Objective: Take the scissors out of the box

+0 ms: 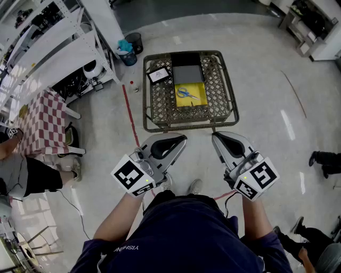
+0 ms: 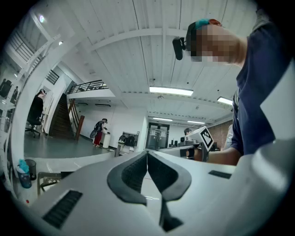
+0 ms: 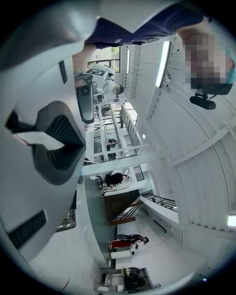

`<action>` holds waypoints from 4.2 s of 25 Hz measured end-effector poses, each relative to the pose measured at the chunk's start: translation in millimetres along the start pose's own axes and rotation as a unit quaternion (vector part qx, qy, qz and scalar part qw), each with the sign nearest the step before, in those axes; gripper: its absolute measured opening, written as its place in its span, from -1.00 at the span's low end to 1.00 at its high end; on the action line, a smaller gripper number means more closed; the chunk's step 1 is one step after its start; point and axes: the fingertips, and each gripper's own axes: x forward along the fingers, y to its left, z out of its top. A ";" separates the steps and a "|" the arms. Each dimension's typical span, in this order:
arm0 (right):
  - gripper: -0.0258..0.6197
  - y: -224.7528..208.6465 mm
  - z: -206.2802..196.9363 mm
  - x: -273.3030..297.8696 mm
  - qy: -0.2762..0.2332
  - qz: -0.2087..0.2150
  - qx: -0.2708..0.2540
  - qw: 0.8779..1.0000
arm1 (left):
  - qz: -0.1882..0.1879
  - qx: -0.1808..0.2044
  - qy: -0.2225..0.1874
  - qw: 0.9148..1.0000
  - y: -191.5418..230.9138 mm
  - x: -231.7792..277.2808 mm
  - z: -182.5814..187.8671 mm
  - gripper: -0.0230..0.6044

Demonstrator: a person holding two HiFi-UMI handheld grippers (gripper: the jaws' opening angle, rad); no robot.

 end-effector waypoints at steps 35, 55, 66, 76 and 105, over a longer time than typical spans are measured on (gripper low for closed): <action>-0.87 -71.2 -19.9 -2.0 0.017 0.025 0.003 1.000 | 0.044 -0.011 0.013 0.999 18.4 58.8 -34.2 -0.85; -0.87 -154.7 -30.5 155.0 0.052 -0.020 0.035 0.998 | 0.014 -0.051 0.034 0.998 200.3 79.3 -49.1 -0.85; -0.87 -186.6 -56.3 224.1 0.085 -0.047 0.028 0.995 | 0.000 -0.076 0.056 0.996 273.5 79.6 -74.7 -0.85; -0.87 -211.8 -93.4 254.5 0.114 -0.043 0.033 0.992 | 0.011 -0.098 0.075 0.992 306.6 89.1 -110.6 -0.85; -0.54 -303.3 -308.0 313.6 0.327 0.045 -0.049 0.943 | 0.111 -0.192 0.118 0.968 366.6 107.8 -254.9 -0.85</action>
